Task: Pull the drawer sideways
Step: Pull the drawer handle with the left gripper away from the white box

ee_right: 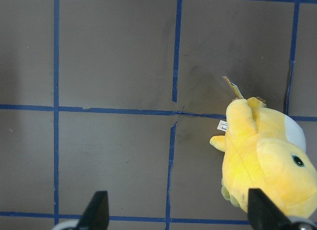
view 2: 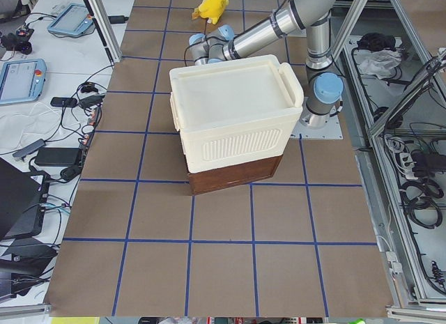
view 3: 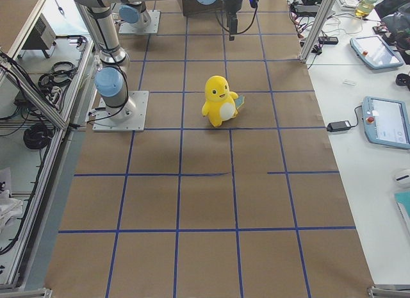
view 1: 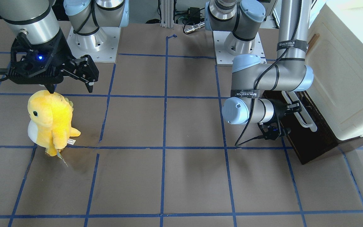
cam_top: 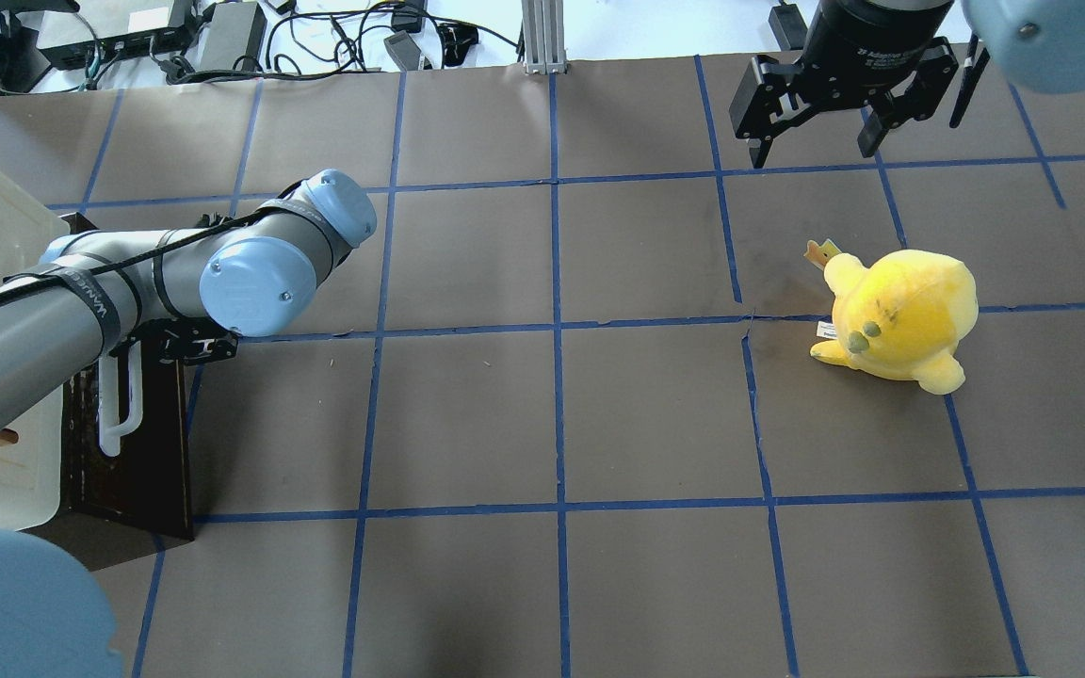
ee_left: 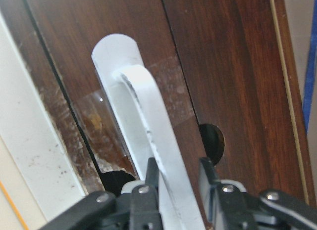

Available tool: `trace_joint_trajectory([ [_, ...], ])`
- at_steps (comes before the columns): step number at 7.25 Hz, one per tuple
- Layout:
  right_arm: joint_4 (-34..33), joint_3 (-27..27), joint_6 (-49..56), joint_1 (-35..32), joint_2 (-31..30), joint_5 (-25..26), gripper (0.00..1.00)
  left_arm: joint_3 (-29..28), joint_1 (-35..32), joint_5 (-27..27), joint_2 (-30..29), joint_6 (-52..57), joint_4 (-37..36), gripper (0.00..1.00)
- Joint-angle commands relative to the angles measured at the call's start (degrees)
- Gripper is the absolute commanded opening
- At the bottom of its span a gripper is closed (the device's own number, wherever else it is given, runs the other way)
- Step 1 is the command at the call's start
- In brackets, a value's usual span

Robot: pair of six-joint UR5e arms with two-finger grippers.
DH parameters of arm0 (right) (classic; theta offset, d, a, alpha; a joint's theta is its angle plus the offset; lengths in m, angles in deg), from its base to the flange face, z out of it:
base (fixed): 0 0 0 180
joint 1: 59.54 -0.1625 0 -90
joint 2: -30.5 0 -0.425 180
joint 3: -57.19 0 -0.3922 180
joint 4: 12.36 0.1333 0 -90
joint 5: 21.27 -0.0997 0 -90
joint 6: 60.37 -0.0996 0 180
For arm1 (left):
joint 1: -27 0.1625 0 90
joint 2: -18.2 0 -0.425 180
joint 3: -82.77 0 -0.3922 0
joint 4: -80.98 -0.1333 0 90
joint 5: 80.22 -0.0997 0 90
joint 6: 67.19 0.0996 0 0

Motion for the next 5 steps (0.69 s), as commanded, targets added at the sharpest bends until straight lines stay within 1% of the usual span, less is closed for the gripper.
trace_joint_trajectory([
  [1, 0.0, 0.0, 0.0, 0.0, 0.0, 0.0, 1.0, -0.02, 0.0, -0.1, 0.0, 0.33, 0.0, 0.27],
  [4, 0.0, 0.0, 0.0, 0.0, 0.0, 0.0, 1.0, -0.19, 0.0, -0.1, 0.0, 0.42, 0.0, 0.22],
  [5, 0.0, 0.0, 0.0, 0.0, 0.0, 0.0, 1.0, -0.19, 0.0, -0.01, -0.09, 0.51, 0.0, 0.22],
])
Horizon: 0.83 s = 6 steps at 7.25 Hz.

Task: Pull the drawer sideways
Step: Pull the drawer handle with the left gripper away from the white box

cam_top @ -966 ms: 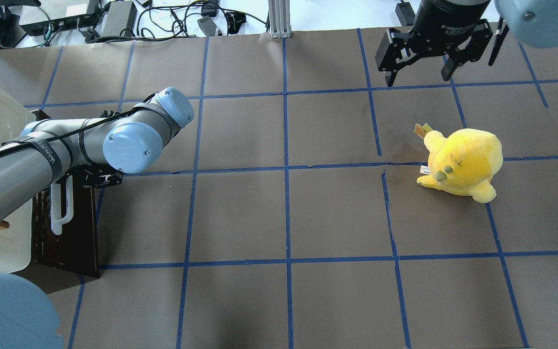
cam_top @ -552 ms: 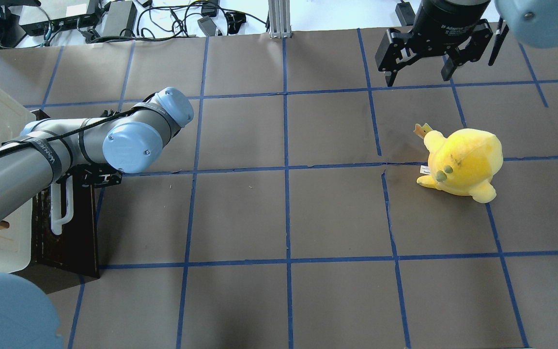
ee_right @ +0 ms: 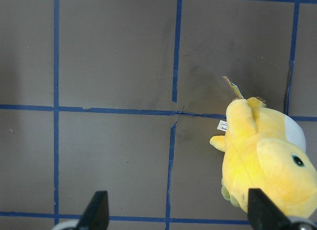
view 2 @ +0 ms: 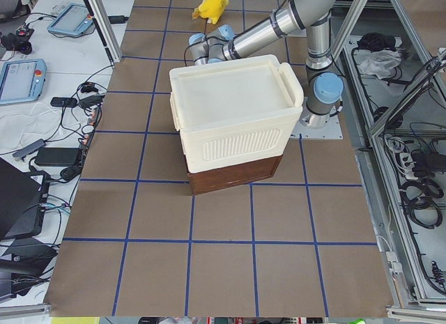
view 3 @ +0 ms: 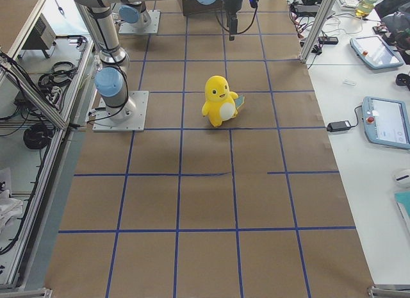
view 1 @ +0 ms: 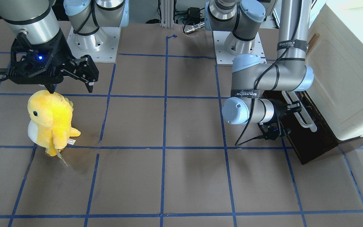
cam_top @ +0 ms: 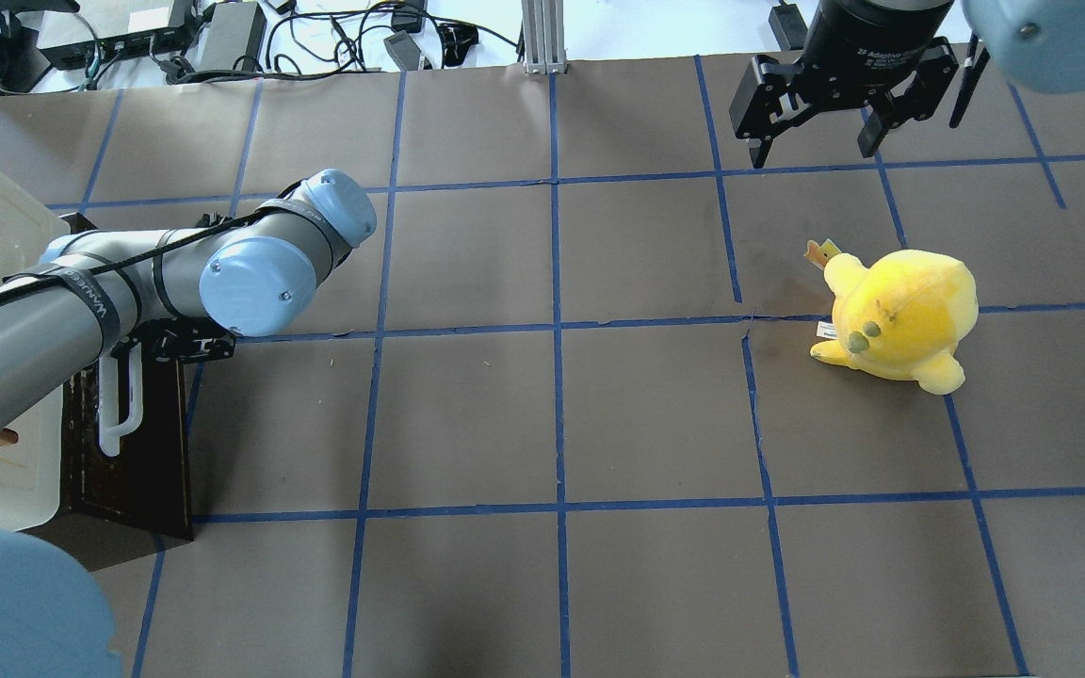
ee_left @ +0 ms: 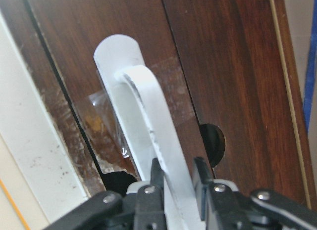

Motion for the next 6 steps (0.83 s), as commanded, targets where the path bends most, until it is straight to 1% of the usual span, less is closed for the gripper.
trace_joint_trajectory([
  [1, 0.0, 0.0, 0.0, 0.0, 0.0, 0.0, 1.0, -0.15, -0.09, -0.02, -0.76, 0.11, -0.44, 0.21],
  [3, 0.0, 0.0, 0.09, 0.0, 0.0, 0.0, 1.0, -1.82, -0.26, 0.5, -1.12, -0.41, 0.17, 0.2],
  [6, 0.0, 0.0, 0.0, 0.0, 0.0, 0.0, 1.0, -1.91, -0.7, 0.68, -0.86, -0.51, 0.35, 0.2],
])
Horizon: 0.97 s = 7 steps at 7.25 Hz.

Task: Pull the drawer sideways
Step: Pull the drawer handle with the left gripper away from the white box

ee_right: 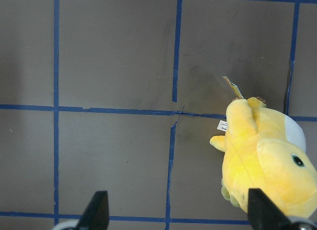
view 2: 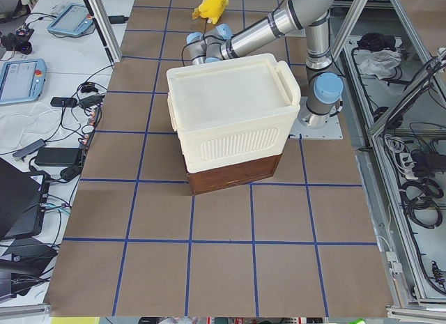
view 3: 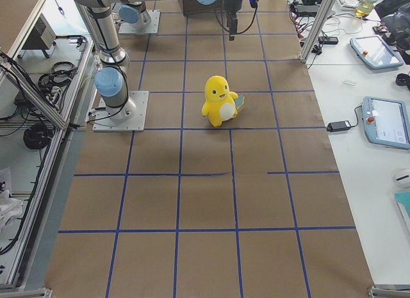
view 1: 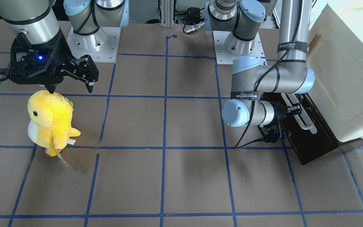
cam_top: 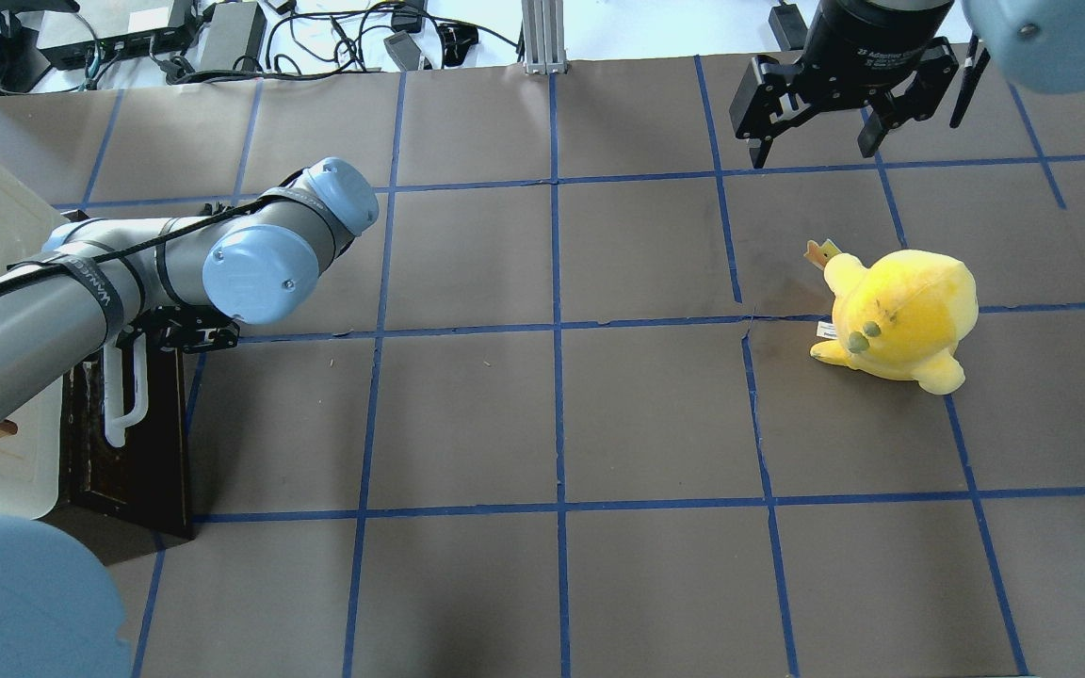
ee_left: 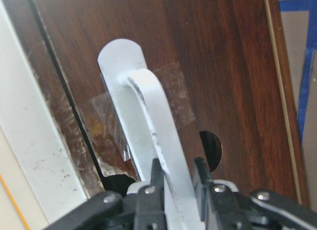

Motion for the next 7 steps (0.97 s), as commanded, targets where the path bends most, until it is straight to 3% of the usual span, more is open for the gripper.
trace_joint_trajectory([
  [1, 0.0, 0.0, -0.01, 0.0, 0.0, 0.0, 1.0, -0.06, -0.84, 0.18, -0.01, -0.16, -0.05, 0.2],
  [7, 0.0, 0.0, -0.01, 0.0, 0.0, 0.0, 1.0, -0.06, -4.26, 0.71, -0.27, -0.33, -0.14, 0.2],
])
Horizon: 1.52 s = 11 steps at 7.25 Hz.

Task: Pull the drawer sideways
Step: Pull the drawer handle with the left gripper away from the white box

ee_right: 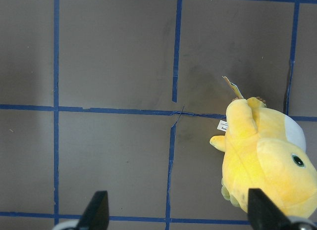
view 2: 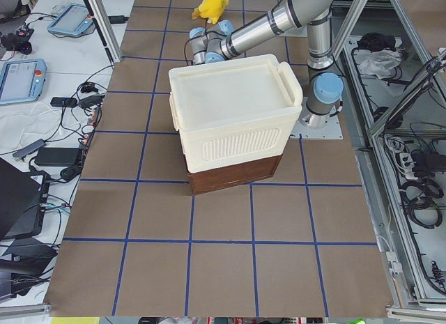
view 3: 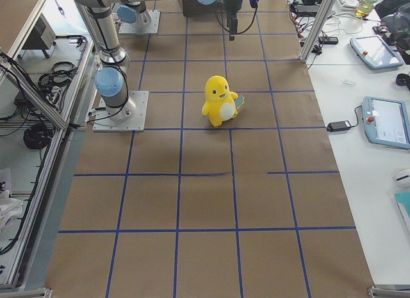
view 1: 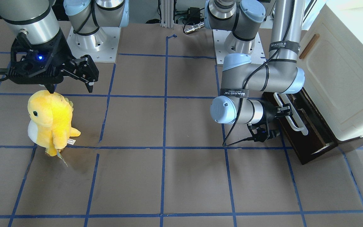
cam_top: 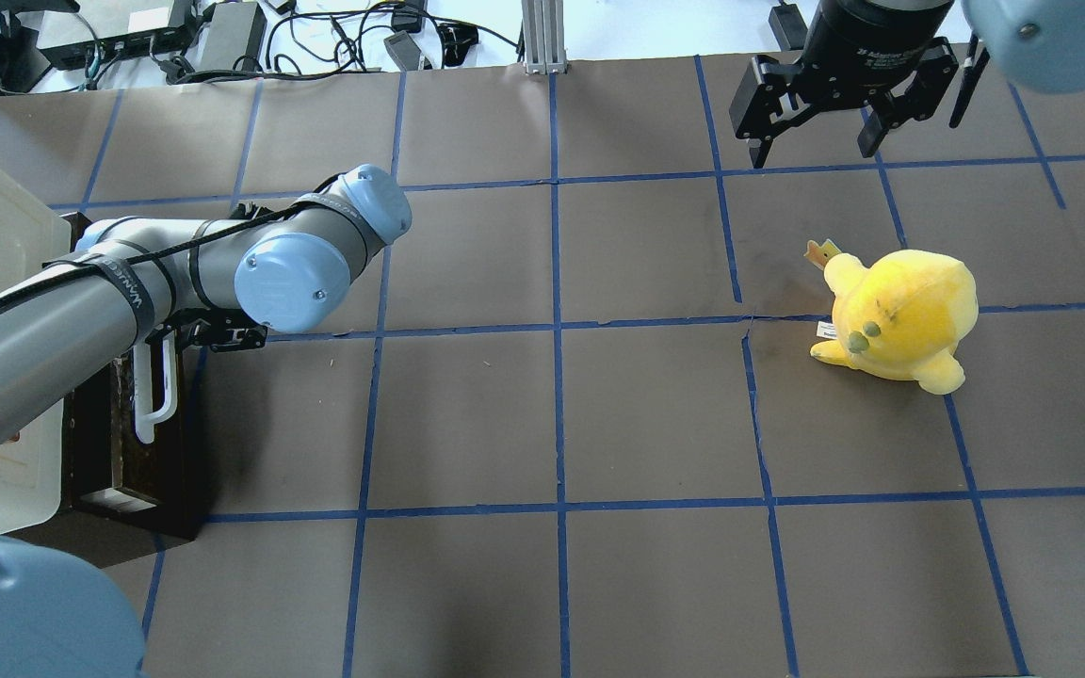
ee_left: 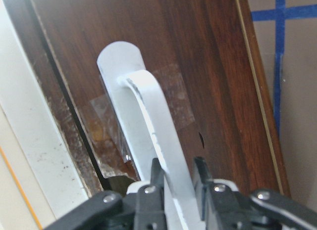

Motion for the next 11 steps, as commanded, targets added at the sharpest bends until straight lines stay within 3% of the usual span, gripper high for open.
trace_joint_trajectory([
  [1, 0.0, 0.0, 0.0, 0.0, 0.0, 0.0, 1.0, -0.27, -1.87, 0.02, 0.09, 0.34, -0.16, 0.2],
  [11, 0.0, 0.0, 0.0, 0.0, 0.0, 0.0, 1.0, -1.77, -6.46, 4.15, 0.36, 0.08, -0.16, 0.2],
])
